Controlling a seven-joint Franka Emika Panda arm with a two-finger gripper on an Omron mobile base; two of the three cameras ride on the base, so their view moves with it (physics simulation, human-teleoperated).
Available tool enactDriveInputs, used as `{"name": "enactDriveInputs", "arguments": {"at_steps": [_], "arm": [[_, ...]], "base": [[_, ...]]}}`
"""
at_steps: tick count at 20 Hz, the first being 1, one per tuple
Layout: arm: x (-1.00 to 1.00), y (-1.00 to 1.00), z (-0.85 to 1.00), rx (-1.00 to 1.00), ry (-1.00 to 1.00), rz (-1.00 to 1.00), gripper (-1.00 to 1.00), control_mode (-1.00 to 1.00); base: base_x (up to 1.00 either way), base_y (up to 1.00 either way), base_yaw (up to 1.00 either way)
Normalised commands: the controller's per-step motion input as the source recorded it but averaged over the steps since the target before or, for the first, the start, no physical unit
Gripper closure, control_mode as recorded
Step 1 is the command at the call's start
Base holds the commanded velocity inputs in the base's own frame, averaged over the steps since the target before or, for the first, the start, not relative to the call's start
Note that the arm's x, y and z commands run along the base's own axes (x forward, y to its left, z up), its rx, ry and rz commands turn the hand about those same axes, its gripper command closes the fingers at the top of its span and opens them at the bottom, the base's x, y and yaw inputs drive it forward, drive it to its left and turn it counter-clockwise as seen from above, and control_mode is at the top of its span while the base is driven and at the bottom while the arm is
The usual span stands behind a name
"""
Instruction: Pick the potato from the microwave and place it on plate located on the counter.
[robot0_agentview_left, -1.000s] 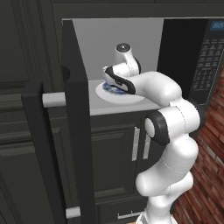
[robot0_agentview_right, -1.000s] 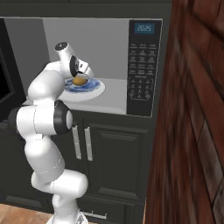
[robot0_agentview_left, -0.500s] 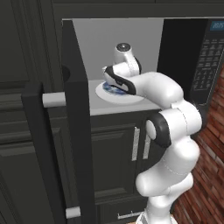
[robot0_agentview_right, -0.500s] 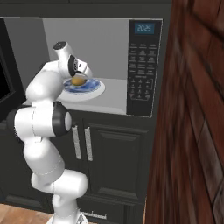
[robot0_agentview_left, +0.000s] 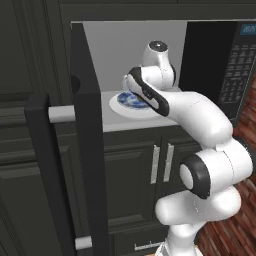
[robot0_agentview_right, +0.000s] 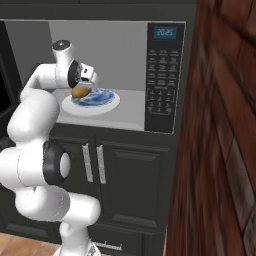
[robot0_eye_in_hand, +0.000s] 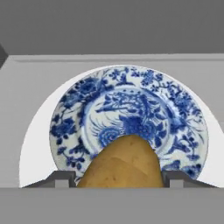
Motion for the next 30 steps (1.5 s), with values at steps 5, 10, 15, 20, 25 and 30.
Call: {"name": "enactDriveInputs", "arguments": {"at_steps": [5, 10, 15, 20, 25, 30], "arm": [[-1.00, -0.24, 0.57, 0.00, 0.07, 0.09, 1.00, -1.00], [-1.00, -0.34, 0.43, 0.00, 0.10, 0.00, 1.00, -1.00], [-1.00, -0.37, 0.17, 0.00, 0.08, -0.01, 1.00, -1.00], [-0.98, -0.24, 0.00, 0.00, 0.09, 0.00, 1.00, -1.00], [-0.98, -0.23, -0.24, 0.00, 0.03, 0.00, 1.00, -1.00], [-0.80, 0.02, -0.05, -0.03, -0.02, 0.00, 1.00, -1.00]], "base": [[0.00, 0.00, 0.00], [0.00, 0.00, 0.00], [0.00, 0.00, 0.00], [0.00, 0.00, 0.00], [0.00, 0.00, 0.00], [0.00, 0.00, 0.00]]}}
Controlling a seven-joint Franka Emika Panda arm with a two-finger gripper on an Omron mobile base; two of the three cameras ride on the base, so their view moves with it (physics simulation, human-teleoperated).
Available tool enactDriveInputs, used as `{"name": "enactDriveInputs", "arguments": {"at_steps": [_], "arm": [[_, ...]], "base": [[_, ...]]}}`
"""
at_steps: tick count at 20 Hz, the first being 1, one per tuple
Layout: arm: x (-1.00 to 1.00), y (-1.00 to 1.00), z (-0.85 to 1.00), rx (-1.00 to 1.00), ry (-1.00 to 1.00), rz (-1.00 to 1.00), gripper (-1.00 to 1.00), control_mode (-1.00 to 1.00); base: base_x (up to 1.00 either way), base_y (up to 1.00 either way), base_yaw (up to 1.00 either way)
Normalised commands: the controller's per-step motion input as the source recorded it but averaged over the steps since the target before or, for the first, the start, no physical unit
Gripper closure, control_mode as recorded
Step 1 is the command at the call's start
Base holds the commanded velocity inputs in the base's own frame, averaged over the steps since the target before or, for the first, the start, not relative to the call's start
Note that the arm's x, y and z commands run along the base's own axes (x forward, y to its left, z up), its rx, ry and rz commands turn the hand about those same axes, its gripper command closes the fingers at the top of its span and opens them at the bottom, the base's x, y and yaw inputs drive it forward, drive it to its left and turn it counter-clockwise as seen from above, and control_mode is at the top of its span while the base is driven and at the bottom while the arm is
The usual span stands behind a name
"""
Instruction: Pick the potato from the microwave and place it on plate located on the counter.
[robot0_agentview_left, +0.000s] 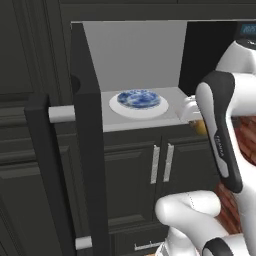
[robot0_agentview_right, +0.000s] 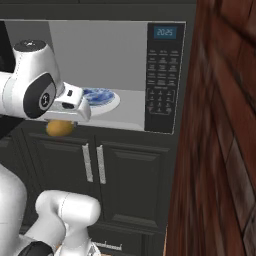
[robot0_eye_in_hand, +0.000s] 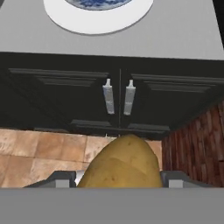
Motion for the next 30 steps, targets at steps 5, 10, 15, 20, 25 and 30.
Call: {"name": "enactDriveInputs", "arguments": {"at_steps": [5, 10, 15, 20, 25, 30], "arm": [[-0.52, 0.04, 0.12, -0.01, -0.07, 0.00, 1.00, -1.00], [-0.22, 0.00, 0.26, 0.00, -0.01, 0.00, 1.00, -1.00], [-0.05, 0.01, 0.15, 0.00, 0.00, 0.00, 1.00, 1.00], [0.00, 0.00, 0.00, 0.00, 0.00, 0.00, 1.00, 1.00], [0.00, 0.00, 0.00, 0.00, 0.00, 0.00, 1.00, 1.00], [0.00, 0.00, 0.00, 0.00, 0.00, 0.00, 1.00, 1.00]], "base": [[0.00, 0.00, 0.00], [0.00, 0.00, 0.00], [-0.24, 0.03, 0.00], [-1.00, -0.24, 0.00], [-1.00, -0.11, 0.00], [-1.00, 0.36, 0.01]]}}
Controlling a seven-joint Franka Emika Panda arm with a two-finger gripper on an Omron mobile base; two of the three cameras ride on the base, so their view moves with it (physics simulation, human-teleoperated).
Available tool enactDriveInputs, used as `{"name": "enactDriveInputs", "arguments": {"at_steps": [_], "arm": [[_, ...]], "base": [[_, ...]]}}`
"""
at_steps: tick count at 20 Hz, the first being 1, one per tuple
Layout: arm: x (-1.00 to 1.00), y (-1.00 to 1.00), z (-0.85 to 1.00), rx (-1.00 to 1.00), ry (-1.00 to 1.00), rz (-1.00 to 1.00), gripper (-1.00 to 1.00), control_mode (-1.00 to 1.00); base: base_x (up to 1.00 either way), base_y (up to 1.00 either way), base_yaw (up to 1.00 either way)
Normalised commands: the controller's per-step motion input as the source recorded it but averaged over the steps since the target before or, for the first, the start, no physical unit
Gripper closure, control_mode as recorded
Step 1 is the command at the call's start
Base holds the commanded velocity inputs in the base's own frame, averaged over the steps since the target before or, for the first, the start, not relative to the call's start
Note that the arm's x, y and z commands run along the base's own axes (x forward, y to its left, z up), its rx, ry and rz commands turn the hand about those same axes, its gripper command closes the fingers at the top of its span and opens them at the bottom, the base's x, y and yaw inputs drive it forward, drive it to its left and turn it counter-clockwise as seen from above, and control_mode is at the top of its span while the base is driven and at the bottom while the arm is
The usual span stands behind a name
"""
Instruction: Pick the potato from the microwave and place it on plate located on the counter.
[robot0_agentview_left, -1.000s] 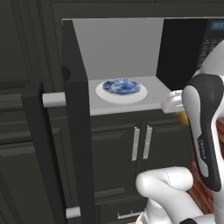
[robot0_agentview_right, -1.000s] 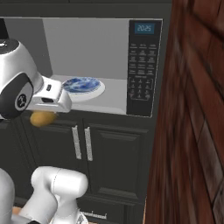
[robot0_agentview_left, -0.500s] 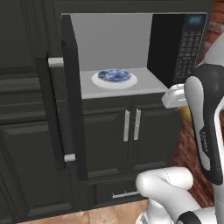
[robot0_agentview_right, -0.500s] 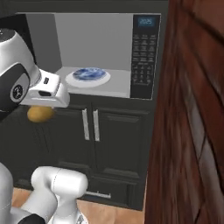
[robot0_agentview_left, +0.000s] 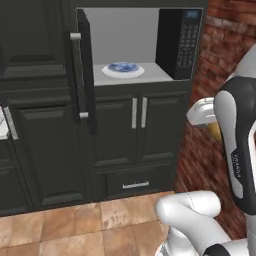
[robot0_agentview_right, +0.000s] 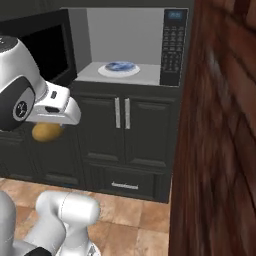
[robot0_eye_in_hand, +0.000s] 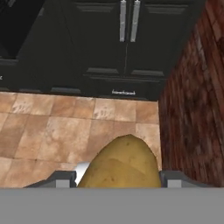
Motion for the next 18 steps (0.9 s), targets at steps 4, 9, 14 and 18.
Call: {"name": "enactDriveInputs", "arguments": {"at_steps": [4, 9, 14, 18], "arm": [[0.00, 0.00, 0.00, 0.00, 0.00, 0.00, 1.00, 1.00], [0.00, 0.00, 0.00, 0.00, 0.00, 0.00, 1.00, 1.00], [0.00, 0.00, 0.00, 0.00, 0.00, 0.00, 1.00, 1.00], [0.00, 0.00, 0.00, 0.00, 0.00, 0.00, 1.00, 1.00]], "base": [[-0.95, 1.00, 0.05], [-0.56, 1.00, 0.08], [-0.08, 1.00, 0.04], [0.33, 1.00, 0.01]]}}
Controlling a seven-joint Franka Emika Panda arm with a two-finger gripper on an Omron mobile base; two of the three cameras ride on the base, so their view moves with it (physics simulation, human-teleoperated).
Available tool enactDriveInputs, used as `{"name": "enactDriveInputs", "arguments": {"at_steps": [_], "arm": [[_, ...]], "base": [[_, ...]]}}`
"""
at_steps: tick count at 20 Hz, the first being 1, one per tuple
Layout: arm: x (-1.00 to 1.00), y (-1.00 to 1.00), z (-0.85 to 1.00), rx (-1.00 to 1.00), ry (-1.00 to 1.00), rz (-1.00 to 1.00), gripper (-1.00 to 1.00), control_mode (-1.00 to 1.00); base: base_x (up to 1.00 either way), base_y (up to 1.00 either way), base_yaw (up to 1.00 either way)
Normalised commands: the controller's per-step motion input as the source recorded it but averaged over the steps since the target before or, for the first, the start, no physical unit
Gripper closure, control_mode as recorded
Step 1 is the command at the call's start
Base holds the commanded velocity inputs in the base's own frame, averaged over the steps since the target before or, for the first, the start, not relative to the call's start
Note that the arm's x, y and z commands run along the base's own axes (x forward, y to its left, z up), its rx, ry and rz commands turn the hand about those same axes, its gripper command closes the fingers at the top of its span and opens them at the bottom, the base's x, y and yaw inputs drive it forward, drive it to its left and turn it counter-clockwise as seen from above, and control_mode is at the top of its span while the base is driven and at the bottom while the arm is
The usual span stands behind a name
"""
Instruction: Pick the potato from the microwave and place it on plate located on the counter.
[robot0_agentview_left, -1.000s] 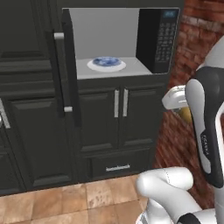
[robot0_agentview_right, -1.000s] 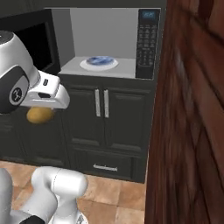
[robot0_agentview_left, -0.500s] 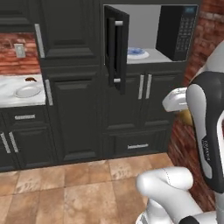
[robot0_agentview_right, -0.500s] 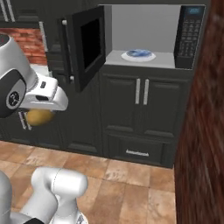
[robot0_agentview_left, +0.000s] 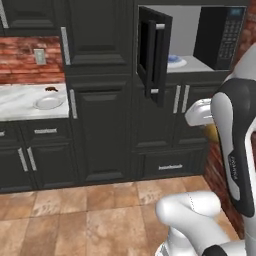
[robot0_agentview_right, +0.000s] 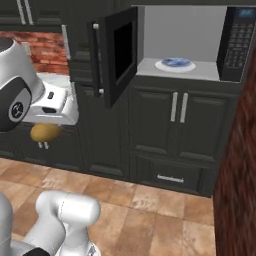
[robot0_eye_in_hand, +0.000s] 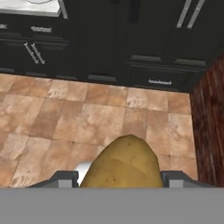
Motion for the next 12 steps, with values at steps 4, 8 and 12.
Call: {"name": "enactDriveInputs", "arguments": {"at_steps": [4, 8, 12], "arm": [[0.00, 0.00, 0.00, 0.00, 0.00, 0.00, 1.00, 1.00], [0.00, 0.00, 0.00, 0.00, 0.00, 0.00, 1.00, 1.00], [0.00, 0.00, 0.00, 0.00, 0.00, 0.00, 1.00, 1.00]], "base": [[0.72, 1.00, 0.02], [0.80, 1.00, 0.05], [0.41, 0.97, 0.32]]}}
